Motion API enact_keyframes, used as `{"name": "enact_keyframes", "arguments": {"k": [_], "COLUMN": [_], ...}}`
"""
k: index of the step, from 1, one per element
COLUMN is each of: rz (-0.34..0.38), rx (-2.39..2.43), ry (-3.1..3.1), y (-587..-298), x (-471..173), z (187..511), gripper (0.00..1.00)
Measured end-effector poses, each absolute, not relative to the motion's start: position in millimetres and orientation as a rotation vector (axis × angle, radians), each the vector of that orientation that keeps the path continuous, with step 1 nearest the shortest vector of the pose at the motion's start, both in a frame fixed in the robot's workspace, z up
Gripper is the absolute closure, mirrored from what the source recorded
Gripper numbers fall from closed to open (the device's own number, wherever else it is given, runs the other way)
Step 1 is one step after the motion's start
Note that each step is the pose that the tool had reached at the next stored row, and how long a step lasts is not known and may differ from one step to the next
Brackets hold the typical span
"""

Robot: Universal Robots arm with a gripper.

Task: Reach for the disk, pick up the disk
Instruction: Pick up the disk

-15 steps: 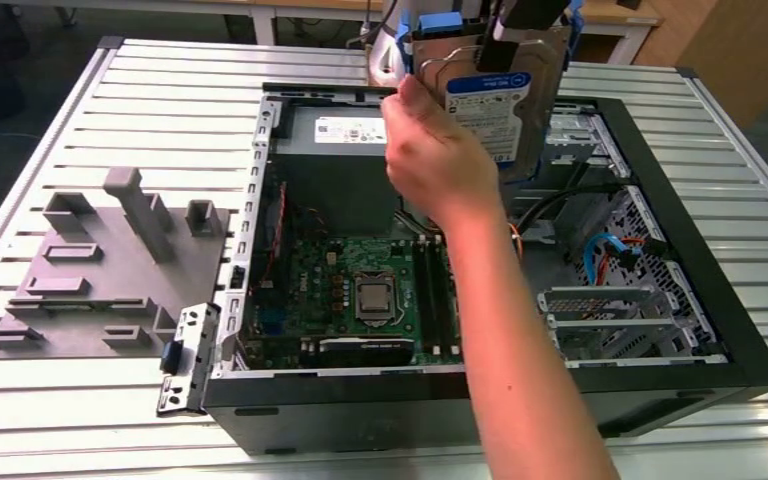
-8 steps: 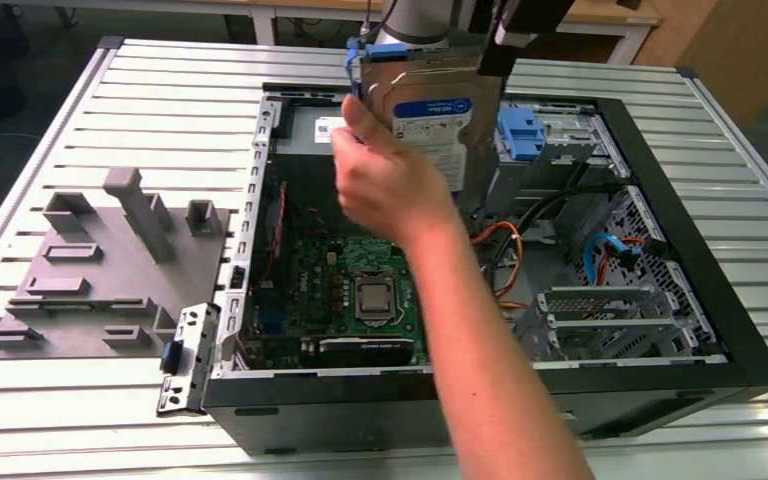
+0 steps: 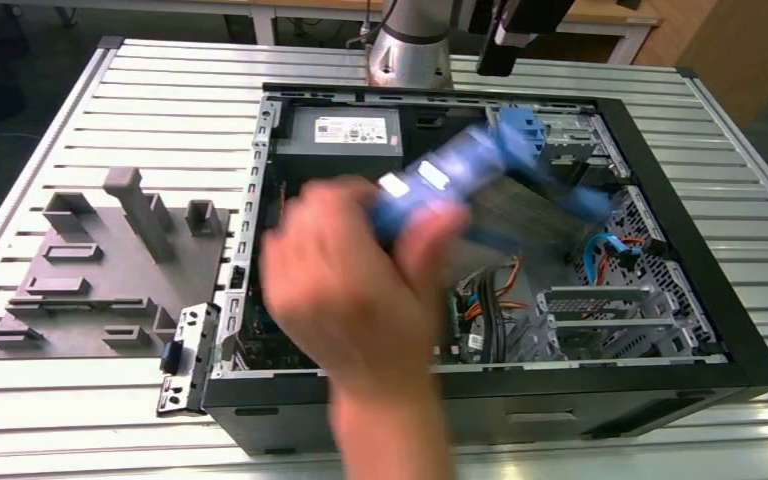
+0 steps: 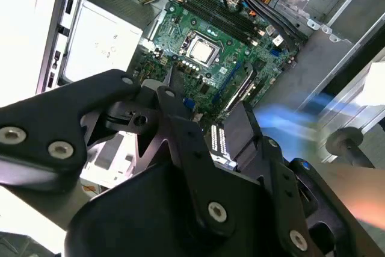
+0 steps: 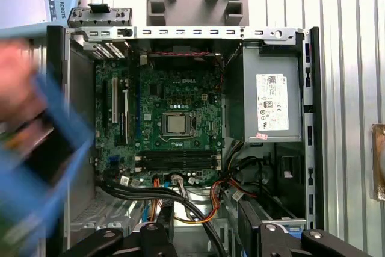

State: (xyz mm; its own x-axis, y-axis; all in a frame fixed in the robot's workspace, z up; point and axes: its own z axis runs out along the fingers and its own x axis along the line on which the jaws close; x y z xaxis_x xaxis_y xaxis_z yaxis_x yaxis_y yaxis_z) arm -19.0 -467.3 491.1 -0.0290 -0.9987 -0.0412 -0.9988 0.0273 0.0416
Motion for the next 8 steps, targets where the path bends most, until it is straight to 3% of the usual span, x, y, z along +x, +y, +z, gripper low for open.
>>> {"name": "enact_keyframes", "arguments": {"k": [8], "rz": [0.092], "rx": [-2.189], "ry": [2.251], "y": [-467.8], "x": [-19.0], "z": [490.1], "gripper": [0.46]}}
